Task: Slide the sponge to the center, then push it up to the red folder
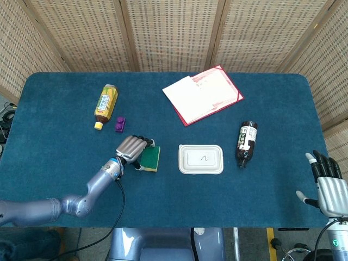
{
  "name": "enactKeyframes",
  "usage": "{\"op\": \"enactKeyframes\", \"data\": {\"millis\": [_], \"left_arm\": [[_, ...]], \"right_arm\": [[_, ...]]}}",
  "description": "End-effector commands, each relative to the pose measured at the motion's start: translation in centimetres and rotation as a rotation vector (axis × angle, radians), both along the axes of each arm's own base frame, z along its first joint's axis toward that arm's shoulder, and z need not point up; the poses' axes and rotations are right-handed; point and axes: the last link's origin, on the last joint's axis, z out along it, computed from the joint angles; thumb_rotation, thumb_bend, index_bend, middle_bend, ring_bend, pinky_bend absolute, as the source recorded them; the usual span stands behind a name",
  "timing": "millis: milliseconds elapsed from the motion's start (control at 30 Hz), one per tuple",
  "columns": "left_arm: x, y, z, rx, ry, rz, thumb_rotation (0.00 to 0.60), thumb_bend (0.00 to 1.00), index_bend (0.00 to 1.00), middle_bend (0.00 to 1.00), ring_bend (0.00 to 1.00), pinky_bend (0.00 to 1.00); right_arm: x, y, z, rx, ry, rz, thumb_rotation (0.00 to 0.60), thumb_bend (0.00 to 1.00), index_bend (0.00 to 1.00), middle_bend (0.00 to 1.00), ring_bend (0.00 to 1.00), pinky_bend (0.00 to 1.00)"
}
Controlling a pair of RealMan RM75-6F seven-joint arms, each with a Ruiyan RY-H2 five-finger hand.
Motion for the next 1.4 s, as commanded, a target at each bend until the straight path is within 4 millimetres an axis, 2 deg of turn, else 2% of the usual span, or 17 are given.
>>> {"op": "enactKeyframes", "data": {"millis": [33,67,100,233,333,433,500,767,833,900,1033,1200,1233,1300,1400], "left_arm": [[0.2,-0.3,0.4,-0.009,-0.032,0.017,0.6,0.0,0.04,0.07,0.02,0.08],[0.3,-0.4,0.7,-0.006,-0.052,0.021,0.6,0.0,0.01,0.01,0.0,0.03],[0.4,-0.4,1.0,0.0,-0.069,0.021,0.6,0.0,0.0,0.0,0.0,0.01],[0.4,-0.7,2.8,0.027,-0.124,0.025,0.6,0.0,0.0,0.0,0.0,0.0],[-0.1,-1.1,4.8,0.056,-0.151,0.029,0.6,0.0,0.0,0.0,0.0,0.0],[-1.2,-1.7,7.8,0.117,-0.169,0.04,0.6,0.0,0.0,0.0,0.0,0.0],[-2.8,-2.4,10.3,0.214,-0.187,0.055,0.6,0.0,0.0,0.0,0.0,0.0],[-8.7,-6.5,15.7,0.476,-0.206,0.14,0.6,0.0,0.0,0.0,0.0,0.0],[-11.4,-8.6,17.7,0.552,-0.153,0.203,0.6,0.0,0.0,0.0,0.0,0.0],[-12.9,-10.5,19.1,0.582,-0.137,0.238,0.6,0.0,0.0,0.0,0.0,0.0],[-14.6,-12.6,20.5,0.597,-0.107,0.269,0.6,0.0,0.0,0.0,0.0,0.0],[-15.8,-13.8,21.2,0.6,-0.146,0.278,0.6,0.0,0.0,0.0,0.0,0.0],[-15.9,-13.9,21.3,0.601,-0.153,0.278,0.6,0.0,0.0,0.0,0.0,0.0],[-16.5,-14.0,21.2,0.595,-0.16,0.277,0.6,0.0,0.0,0.0,0.0,0.0],[-16.6,-14.0,21.2,0.584,-0.154,0.267,0.6,0.0,0.0,0.0,0.0,0.0]], "right_arm": [[0.0,0.0,0.0,-0.001,-0.002,0.0,0.6,0.0,0.01,0.0,0.0,0.0],[0.0,0.0,0.0,-0.001,-0.002,0.0,0.6,0.0,0.01,0.0,0.0,0.0],[0.1,0.1,0.0,-0.001,-0.002,0.0,0.6,0.0,0.01,0.0,0.0,0.0],[0.1,0.1,0.0,0.0,-0.001,0.0,0.6,0.0,0.01,0.0,0.0,0.0],[0.1,0.1,-0.1,0.004,-0.001,-0.001,0.6,0.0,0.01,0.0,0.0,0.0],[0.2,0.2,0.0,0.004,0.0,0.002,0.6,0.0,0.01,0.0,0.0,0.0],[0.2,0.2,0.0,0.002,0.0,0.005,0.6,0.0,0.01,0.0,0.0,0.0],[0.4,0.4,-0.2,0.001,0.011,0.009,0.6,0.0,0.01,0.0,0.0,0.0],[0.4,0.5,-0.4,0.006,0.019,0.012,0.6,0.0,0.01,0.0,0.0,0.0],[0.6,0.4,-0.7,0.013,0.03,0.019,0.6,0.0,0.01,0.0,0.0,0.0],[1.3,-0.2,-1.4,0.04,0.036,0.036,0.6,0.0,0.01,0.0,0.0,0.0],[3.5,-3.1,-1.9,0.115,0.041,0.06,0.6,0.0,0.02,0.0,0.0,0.0],[4.0,-3.5,-1.9,0.122,0.041,0.068,0.6,0.0,0.02,0.0,0.0,0.0],[6.4,-5.1,-2.0,0.163,0.036,0.103,0.6,0.0,0.03,0.0,0.0,0.0],[8.3,-6.0,-2.2,0.196,0.01,0.125,0.6,0.0,0.04,0.0,0.0,0.0]]}}
